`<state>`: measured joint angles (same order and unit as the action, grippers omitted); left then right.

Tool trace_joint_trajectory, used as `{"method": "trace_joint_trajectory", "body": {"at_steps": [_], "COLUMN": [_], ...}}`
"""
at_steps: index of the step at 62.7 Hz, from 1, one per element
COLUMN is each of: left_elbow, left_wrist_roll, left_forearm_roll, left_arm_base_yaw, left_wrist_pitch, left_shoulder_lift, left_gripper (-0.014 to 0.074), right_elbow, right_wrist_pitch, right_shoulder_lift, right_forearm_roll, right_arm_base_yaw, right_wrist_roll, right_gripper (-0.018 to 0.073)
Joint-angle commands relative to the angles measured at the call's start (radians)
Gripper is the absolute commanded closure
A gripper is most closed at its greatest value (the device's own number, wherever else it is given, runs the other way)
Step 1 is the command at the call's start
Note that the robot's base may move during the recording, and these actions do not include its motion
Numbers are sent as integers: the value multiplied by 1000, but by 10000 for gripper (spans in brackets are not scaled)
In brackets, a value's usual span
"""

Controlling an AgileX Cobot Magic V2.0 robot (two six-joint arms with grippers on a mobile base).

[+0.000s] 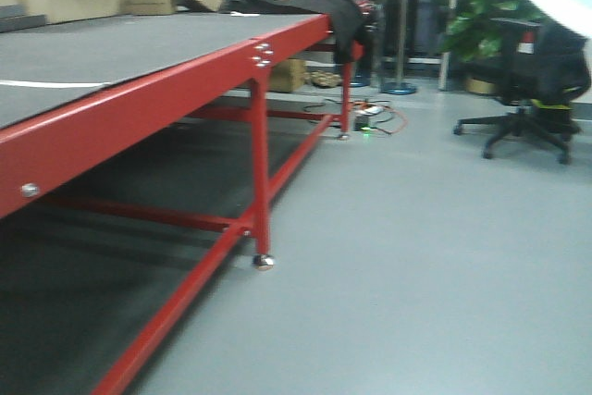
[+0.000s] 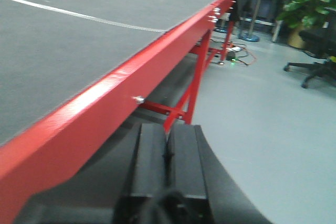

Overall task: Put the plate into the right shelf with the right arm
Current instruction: 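Drive the base away from the table holding the plate in the right gripper, then drive the base up to the steel shelf with blue bins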

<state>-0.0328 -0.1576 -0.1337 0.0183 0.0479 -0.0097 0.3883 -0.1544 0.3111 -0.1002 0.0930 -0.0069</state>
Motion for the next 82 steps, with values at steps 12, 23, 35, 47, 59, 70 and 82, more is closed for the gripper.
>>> {"method": "trace_joint_trajectory", "body": {"at_steps": [12,23,35,47,59,70,82], "left_elbow": [-10,-10,-10,-10,-10,-10,-10], "left_wrist_roll": [7,7,7,7,7,7,7], "left_forearm_roll": [-8,-8,-8,-8,-8,-8,-8], "left_arm_base_yaw": [2,2,2,2,2,2,2], "left_wrist_pitch": [-90,-90,-90,-90,-90,-90,-90], "left_shoulder_lift": [-10,-10,-10,-10,-10,-10,-10], "left_gripper": [724,724,724,724,724,724,724], "right_elbow": [29,29,29,29,29,29,29], "right_wrist_pitch": [94,94,94,94,94,94,94], "right_shoulder_lift": [5,5,5,5,5,5,5], "right_forearm_roll": [-5,-5,-5,-5,-5,-5,-5], "right_arm_base_yaw": [-5,-5,-5,-5,-5,-5,-5], "right_wrist_roll": [-4,-4,-4,-4,-4,-4,-4], "right_gripper": [505,505,505,505,505,505,505]}}
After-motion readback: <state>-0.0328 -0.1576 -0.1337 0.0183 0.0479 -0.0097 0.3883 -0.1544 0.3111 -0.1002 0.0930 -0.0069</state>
